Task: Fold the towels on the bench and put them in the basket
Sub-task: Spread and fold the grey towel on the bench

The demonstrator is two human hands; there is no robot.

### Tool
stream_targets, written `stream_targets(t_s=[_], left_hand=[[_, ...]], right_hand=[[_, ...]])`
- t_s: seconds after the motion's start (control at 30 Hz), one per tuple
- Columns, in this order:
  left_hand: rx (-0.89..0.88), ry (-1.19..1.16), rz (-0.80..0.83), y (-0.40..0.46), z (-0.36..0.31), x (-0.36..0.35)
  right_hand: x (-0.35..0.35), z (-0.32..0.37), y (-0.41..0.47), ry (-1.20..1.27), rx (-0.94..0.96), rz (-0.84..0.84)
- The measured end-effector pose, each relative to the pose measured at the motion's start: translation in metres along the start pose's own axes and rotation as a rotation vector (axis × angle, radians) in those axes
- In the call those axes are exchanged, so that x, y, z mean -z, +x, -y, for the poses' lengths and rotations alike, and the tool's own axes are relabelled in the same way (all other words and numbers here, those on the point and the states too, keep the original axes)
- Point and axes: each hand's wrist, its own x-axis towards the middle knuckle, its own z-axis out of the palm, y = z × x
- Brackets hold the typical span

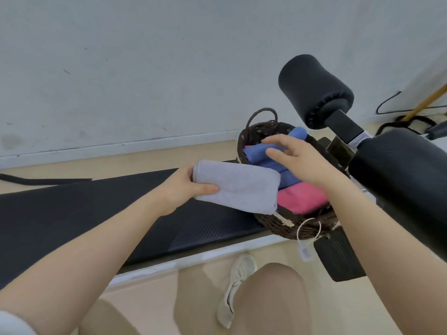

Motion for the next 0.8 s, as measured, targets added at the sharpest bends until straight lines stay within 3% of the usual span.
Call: stream_targets(t_s=[0.07,0.17,0.27,0.33,0.57,0.73,0.8], left_hand=[[0.001,-0.024,0.011,0.006,0.004,0.003],[0.003,-0.110,0.025,0.009,0.010,0.007],[0.013,-0.164,0.023,0.008,0.015,0.010],[0.020,-0.188,0.009,0.007,0.018,0.010],[0.051,-0.252,-0.004,0.006,0.016,0.008],[0.048,-0.286,-0.015,0.006,0.013,0.013],[0.046,-0.306,-0.033,0.006,0.014,0.015]], right_hand=[[0.009,-0.019,0.023,-0.253,0.074,-0.025],[0.007,-0.039,0.052,-0.767,0.117,0.129],[0.006,-0.044,0.051,-0.958,0.178,0.204],[0.007,-0.051,0.042,-0.983,0.218,0.212],[0.008,-0.064,0.051,-0.782,0.091,0.181],[0.009,-0.055,0.069,-0.755,-0.040,0.397],[0.006,-0.051,0.072,-0.836,-0.035,0.391]])
